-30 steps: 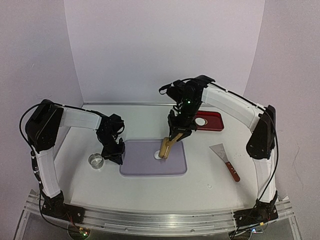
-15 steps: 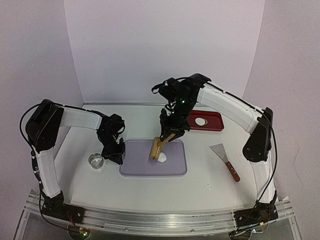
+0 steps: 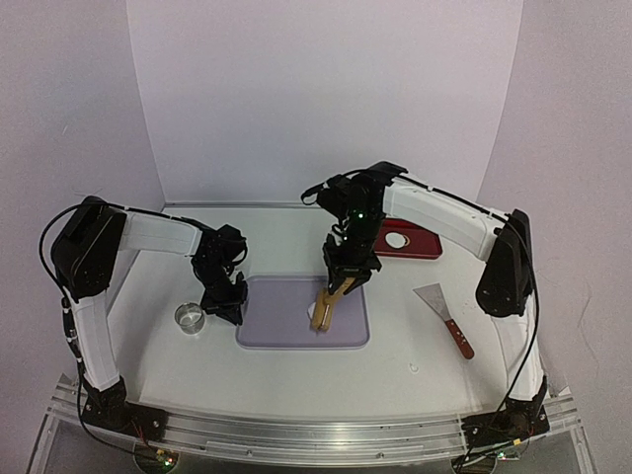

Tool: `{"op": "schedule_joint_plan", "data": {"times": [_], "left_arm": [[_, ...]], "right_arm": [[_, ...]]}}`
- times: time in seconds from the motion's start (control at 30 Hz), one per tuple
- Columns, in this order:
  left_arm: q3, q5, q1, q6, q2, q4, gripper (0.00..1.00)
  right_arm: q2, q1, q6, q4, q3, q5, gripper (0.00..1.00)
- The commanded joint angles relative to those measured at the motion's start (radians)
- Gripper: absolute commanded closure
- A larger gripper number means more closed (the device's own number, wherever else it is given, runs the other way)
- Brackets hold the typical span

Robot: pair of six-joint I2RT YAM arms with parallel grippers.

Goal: Roll out the dumpling wrappers from the dough

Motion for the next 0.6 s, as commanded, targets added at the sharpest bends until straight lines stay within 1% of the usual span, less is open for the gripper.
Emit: {"op": "schedule_joint_plan", "data": {"times": [0.0,0.2,0.33,0.43,0.57], "left_arm": [[0.025,-0.055,-0.007,0.016,0.024,-0.019,1.0],[0.039,-0.058,-0.009,0.015,0.034,-0.029,1.0],[0.05,-0.056,-0.011,0.012,0.043,-0.035,1.0],[0.061,-0.053,-0.014,0.007,0.055,-0.045,1.0],[0.06,-0.055,-0.017,0.0,0.054,-0.048,1.0]], "right_arm": [[0.0,-0.011,-0.025,-0.162,-0.06,0.039,1.0],[0.013,-0.031,-0.047,-0.142,-0.077,0.035,1.0],[0.036,-0.036,-0.058,-0.145,-0.036,0.02,1.0],[0.032,-0.037,-0.072,-0.189,0.001,0.018,1.0],[-0.03,-0.037,-0.081,-0.257,0.019,0.041,1.0]]}}
